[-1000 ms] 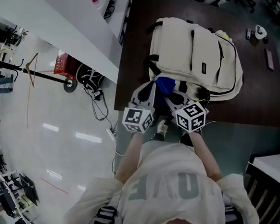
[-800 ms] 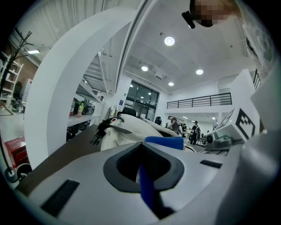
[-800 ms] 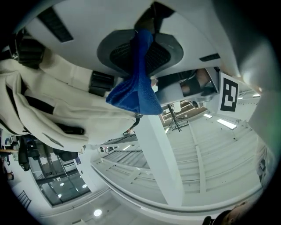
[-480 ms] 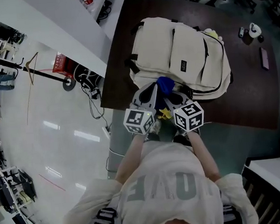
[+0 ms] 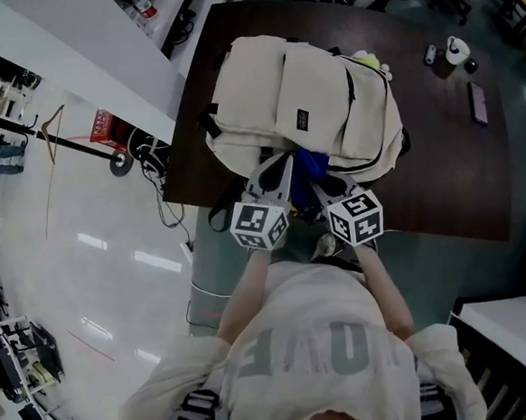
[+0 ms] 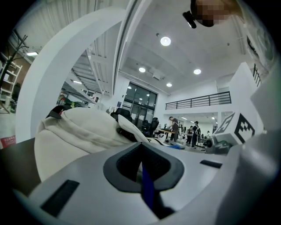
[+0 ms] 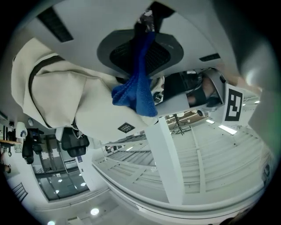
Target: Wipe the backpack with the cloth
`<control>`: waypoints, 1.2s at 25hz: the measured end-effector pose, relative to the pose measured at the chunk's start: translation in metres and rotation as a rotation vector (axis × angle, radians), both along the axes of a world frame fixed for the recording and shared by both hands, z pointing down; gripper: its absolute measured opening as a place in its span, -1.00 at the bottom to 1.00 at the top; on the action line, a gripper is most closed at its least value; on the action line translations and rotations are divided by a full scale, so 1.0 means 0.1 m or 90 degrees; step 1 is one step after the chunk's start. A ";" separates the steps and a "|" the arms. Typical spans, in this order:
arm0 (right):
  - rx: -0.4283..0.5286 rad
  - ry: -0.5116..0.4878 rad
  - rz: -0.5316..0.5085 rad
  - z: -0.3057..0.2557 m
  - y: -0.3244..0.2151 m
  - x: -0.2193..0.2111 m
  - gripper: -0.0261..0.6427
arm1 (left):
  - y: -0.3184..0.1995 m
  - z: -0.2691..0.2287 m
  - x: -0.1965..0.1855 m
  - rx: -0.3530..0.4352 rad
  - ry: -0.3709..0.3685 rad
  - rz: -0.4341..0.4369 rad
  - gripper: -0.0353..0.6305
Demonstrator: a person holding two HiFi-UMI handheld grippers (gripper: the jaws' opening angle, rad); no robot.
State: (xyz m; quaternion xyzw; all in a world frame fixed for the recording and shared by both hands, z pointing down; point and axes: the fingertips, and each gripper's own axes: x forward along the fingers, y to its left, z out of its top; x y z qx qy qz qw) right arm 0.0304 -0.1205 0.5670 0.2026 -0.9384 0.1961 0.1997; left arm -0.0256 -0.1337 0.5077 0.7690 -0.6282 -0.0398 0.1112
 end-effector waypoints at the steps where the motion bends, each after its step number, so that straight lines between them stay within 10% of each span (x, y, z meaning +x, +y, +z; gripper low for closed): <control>1: 0.001 0.000 -0.007 0.00 0.00 0.03 -0.79 | -0.02 0.00 0.06 0.001 0.000 0.000 -0.90; 30: 0.033 0.047 0.145 0.18 -0.67 1.49 -0.79 | -0.29 0.25 0.79 -0.024 0.014 0.035 -0.90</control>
